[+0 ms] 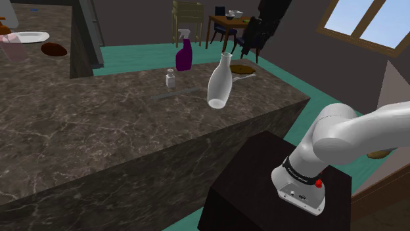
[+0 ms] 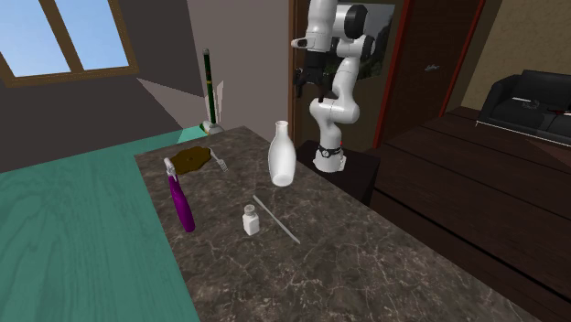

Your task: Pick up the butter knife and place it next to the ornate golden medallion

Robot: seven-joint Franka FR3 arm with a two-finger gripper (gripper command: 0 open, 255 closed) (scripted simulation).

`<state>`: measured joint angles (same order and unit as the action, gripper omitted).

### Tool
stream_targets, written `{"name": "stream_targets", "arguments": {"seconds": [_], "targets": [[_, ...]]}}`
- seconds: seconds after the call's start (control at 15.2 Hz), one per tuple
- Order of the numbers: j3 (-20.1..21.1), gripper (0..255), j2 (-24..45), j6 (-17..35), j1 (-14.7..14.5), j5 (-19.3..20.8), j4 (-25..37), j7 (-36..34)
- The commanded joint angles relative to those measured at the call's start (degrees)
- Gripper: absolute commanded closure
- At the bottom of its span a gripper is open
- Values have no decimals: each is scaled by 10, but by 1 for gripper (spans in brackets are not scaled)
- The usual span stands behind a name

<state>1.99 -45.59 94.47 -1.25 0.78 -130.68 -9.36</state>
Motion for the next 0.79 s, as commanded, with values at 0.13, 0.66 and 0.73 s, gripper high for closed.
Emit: {"name": "stream_targets", "arguments": {"seconds": [0.13,0.66,0.73], "targets": [[-22,0,32,27,-11,11,-1,53],[-95,0,187,122,-54,32,33,262],[-103,0,208,132,-59,32,41,287]]}}
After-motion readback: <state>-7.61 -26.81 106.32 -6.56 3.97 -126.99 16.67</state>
